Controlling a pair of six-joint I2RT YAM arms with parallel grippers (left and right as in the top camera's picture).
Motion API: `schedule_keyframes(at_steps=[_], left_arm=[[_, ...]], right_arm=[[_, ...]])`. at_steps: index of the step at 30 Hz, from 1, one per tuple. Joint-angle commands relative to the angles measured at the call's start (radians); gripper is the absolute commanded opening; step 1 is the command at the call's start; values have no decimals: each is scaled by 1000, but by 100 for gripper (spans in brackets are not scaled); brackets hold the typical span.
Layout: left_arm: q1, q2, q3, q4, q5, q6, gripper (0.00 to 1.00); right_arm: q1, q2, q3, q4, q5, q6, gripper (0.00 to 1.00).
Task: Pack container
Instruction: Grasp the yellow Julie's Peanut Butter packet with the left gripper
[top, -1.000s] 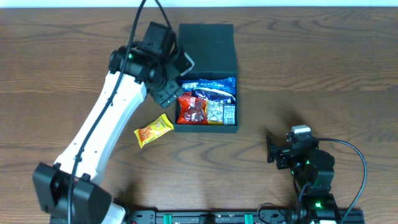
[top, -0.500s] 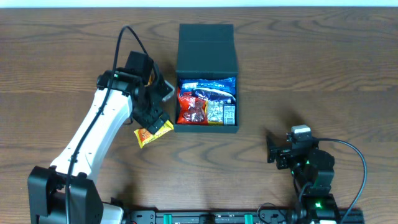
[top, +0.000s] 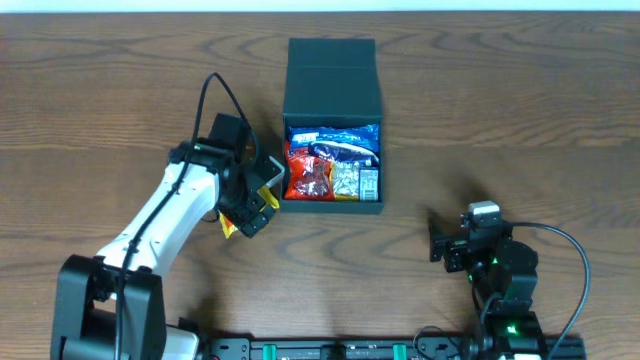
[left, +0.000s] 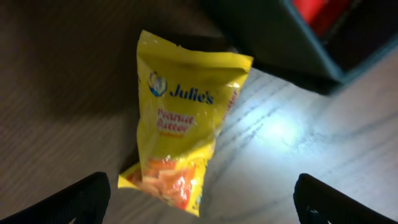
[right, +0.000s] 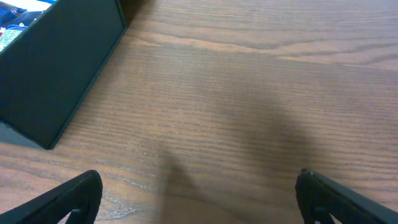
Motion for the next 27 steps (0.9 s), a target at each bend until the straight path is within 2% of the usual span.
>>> schedule_keyframes(at_steps=[1,4,8,27], left_arm=[[-9,-19,-57,65,-66,-4,95],[-8,-19,-128,161,-87,-8,95],[-8,-19,-167,203,-78,-8,95],[-6,-18,-182,261,-50,-7,95]], right_arm=[[-6,-5,-4,-1,3,5,99],[-6,-5,-4,-1,3,5,99],[-6,-5,-4,-1,3,5,99],[-6,-5,-4,0,3,5,99]])
